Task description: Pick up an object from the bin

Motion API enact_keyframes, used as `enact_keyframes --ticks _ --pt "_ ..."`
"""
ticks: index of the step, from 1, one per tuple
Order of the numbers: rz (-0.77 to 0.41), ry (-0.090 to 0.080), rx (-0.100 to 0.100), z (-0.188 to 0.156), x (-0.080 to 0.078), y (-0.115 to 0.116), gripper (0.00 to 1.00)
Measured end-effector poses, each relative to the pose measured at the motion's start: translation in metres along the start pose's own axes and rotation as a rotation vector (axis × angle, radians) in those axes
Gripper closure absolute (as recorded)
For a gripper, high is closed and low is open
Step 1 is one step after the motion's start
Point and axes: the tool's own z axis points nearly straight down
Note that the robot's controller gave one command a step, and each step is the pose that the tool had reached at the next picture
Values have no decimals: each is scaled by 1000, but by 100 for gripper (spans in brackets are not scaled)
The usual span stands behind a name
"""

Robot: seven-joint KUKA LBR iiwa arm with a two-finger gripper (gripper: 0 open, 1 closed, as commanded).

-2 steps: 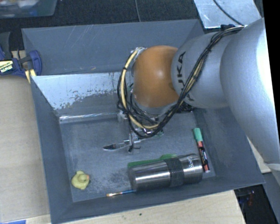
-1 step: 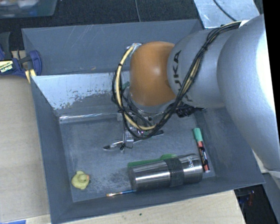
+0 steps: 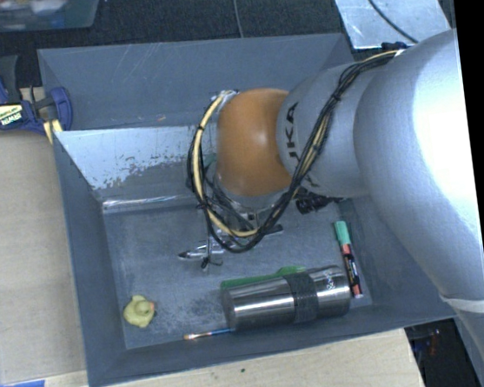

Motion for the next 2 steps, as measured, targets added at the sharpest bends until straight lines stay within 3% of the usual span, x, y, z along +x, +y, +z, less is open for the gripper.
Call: enact_keyframes --ticks 1,2 --pt "25 -4 0 -2 11 -1 100" --pt "26 -4 0 -2 11 -1 100"
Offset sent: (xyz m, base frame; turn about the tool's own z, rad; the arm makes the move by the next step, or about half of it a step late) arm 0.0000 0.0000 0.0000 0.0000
